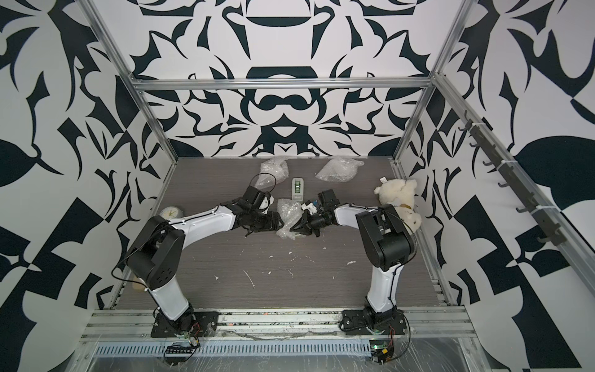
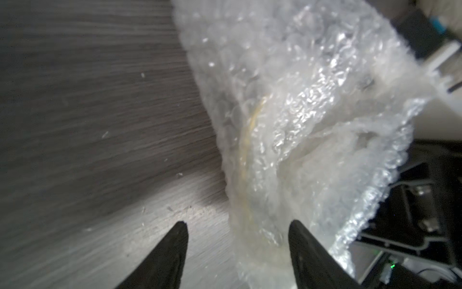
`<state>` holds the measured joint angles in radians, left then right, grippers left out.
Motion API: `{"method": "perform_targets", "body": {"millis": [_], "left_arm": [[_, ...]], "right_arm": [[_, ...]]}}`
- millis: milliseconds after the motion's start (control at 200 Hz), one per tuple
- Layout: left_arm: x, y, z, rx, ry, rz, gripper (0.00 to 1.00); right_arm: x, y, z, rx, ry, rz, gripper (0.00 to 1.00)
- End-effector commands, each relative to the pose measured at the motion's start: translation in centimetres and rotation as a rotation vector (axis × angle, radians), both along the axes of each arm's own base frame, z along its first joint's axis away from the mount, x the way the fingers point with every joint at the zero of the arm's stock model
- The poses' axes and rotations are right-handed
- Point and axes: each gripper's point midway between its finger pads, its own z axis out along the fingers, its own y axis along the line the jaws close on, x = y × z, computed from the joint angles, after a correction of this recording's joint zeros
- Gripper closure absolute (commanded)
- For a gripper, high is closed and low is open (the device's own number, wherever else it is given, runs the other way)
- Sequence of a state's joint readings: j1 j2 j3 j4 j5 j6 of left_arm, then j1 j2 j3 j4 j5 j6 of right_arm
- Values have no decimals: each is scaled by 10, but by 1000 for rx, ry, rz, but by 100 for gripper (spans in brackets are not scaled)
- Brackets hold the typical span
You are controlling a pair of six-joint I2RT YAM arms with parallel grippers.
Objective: Wrap bowls in bubble wrap
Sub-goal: Wrap the bowl in bubble wrap.
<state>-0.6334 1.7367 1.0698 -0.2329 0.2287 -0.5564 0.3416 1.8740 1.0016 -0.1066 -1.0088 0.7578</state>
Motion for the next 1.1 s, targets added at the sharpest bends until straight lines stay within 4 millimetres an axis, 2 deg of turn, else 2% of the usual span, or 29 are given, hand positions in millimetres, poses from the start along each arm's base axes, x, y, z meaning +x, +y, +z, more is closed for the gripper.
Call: {"method": "perform_targets", "body": {"millis": [0, 150, 500, 680, 830, 950, 1095], "left_arm": [[-2, 1, 10, -71, -43, 54, 23], [-5, 4, 15, -139, -82, 87, 20], [7, -27, 17, -246, -85, 18, 17], [11, -33, -1, -201, -39, -8, 19], [13, -30, -21, -130, 6, -4, 22], [14, -23, -43, -44, 52, 10, 26], [12, -20, -58, -2, 86, 13, 29]], "right_arm": [[15, -7, -13, -58, -34, -47, 95], [14, -7, -16, -61, -29, -46, 95], [15, -7, -18, -57, -30, -45, 95], [16, -6, -17, -57, -31, -49, 95], [17, -6, -17, -54, -33, -49, 94], [18, -5, -10, -48, -51, -51, 90], [19, -6, -1, -50, -70, -53, 81]]}}
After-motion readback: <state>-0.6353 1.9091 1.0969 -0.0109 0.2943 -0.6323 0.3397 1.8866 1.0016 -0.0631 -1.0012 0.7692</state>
